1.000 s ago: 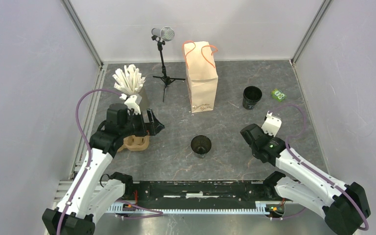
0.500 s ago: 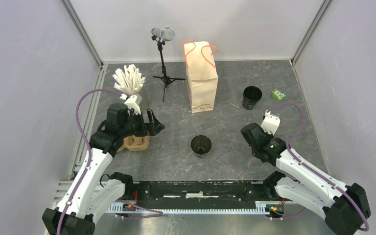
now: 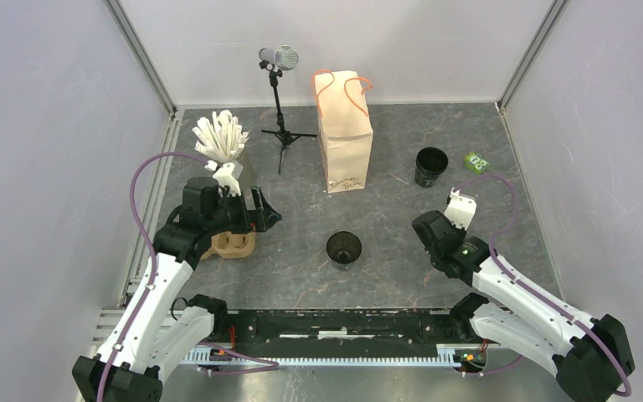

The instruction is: Pack the takeout coffee

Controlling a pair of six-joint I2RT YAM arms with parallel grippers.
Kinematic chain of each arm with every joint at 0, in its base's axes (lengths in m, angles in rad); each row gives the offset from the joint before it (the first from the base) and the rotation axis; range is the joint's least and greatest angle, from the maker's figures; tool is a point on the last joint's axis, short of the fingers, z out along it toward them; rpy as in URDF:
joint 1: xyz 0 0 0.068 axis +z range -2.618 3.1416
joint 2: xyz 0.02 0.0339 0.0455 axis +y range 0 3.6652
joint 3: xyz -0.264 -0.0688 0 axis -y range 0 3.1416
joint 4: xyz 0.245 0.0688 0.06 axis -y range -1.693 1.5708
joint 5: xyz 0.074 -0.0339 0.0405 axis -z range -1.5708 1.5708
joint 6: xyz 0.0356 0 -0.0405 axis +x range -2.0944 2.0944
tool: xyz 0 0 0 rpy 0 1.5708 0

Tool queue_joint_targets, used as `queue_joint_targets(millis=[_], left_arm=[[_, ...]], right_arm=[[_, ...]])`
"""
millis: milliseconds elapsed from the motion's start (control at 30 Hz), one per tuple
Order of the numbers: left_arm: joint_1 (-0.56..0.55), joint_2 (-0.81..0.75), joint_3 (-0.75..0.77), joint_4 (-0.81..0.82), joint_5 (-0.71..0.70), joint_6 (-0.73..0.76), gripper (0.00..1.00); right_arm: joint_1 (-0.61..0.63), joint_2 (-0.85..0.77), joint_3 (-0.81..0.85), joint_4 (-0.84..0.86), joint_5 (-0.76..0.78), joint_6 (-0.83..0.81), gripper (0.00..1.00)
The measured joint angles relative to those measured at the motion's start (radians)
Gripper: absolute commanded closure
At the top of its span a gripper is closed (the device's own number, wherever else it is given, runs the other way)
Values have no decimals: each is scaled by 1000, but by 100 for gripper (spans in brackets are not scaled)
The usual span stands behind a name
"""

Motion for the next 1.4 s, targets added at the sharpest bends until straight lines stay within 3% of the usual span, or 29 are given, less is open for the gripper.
queue_joint_targets(millis=[167,200,267,300,367,800,900,1000,1167,1400], left_arm=[[0,0,0,0,0,0,0],[0,0,0,0,0,0,0],[0,0,0,0,0,0,0],[0,0,0,0,0,0,0],[0,0,0,0,0,0,0],[0,0,0,0,0,0,0],[0,0,0,0,0,0,0],[0,0,0,0,0,0,0],[0,0,0,0,4,0,0],[0,0,0,0,6,0,0]], right_arm=[[0,-4,0,2,9,-9,100],[0,-4,0,2,11,-12,98],[0,-4,0,2,15,-16,85],[0,-4,0,2,16,-17,84],[0,-4,0,2,18,-23,100],[0,-40,0,15,27,-31,99],[-3,-40,0,16,32,-36,60],[-10,-43,2,11,53,-24,58],[-44,-72,37,-24,90,60,43],[-122,-68,84,-16,60,131,46]])
